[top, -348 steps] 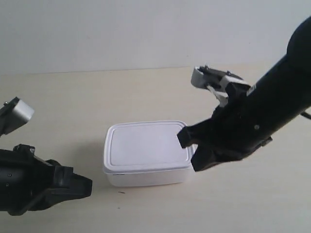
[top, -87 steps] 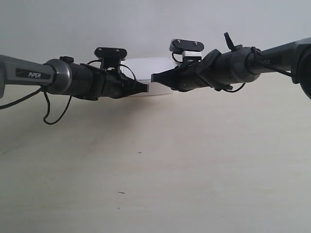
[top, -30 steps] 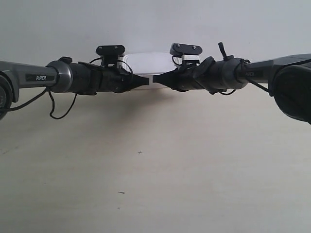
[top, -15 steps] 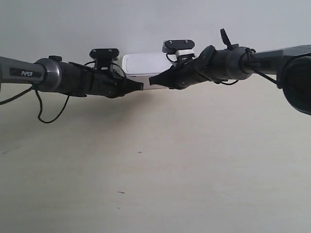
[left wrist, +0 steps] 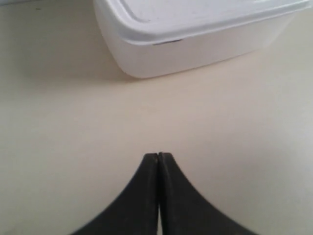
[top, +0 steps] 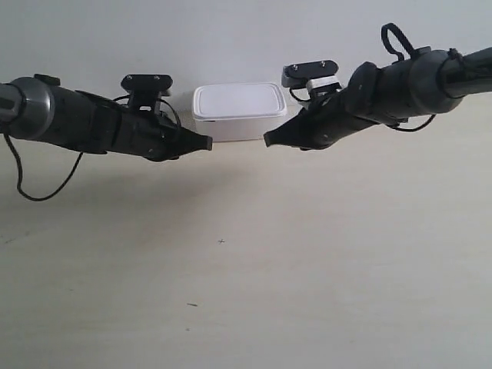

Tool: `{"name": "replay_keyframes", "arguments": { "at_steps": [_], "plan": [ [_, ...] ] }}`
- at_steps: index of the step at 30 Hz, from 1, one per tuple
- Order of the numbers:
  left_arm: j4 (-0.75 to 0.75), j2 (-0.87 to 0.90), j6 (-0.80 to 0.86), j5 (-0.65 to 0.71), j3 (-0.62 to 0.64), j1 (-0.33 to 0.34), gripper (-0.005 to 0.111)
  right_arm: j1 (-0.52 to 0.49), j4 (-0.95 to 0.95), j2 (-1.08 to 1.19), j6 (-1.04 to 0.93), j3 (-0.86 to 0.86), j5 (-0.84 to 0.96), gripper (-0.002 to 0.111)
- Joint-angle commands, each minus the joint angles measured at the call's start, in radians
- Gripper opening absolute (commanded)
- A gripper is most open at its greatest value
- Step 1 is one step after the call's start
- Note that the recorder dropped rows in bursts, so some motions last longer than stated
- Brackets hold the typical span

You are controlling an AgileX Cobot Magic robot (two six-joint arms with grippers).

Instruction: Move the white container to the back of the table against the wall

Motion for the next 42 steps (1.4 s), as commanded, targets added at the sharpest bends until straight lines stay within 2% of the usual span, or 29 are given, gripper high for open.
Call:
{"name": "replay_keyframes", "arguments": {
  "at_steps": [1, 10, 16, 21, 33, 37, 42],
  "plan": [
    [-0.032, -0.105, 0.010, 0.007, 0.115, 0.003, 0.000, -0.003, -0.011, -0.111, -0.004, 0.167, -0.083, 0.000],
    [-0.034, -0.377, 0.089, 0.005, 0.319, 0.003, 0.000, -0.003, 0.024, -0.421, 0.005, 0.431, -0.199, 0.000],
    [-0.034, -0.669, 0.093, 0.007, 0.426, 0.003, 0.000, 0.000, 0.027, -0.662, 0.013, 0.503, -0.168, 0.000],
    [-0.031, -0.908, 0.143, -0.002, 0.562, 0.003, 0.000, 0.000, 0.027, -0.836, 0.013, 0.549, -0.101, 0.000],
    [-0.035, -1.517, 0.177, -0.033, 0.866, 0.003, 0.000, 0.000, 0.079, -1.234, 0.021, 0.814, -0.038, 0.000],
    [-0.035, -1.629, 0.176, -0.056, 0.933, 0.003, 0.000, 0.000, 0.077, -1.280, 0.021, 0.881, -0.110, 0.000],
    [-0.038, -1.647, 0.176, -0.070, 0.965, 0.003, 0.000, 0.000, 0.077, -1.257, 0.021, 0.880, -0.231, 0.000]
  ]
}}
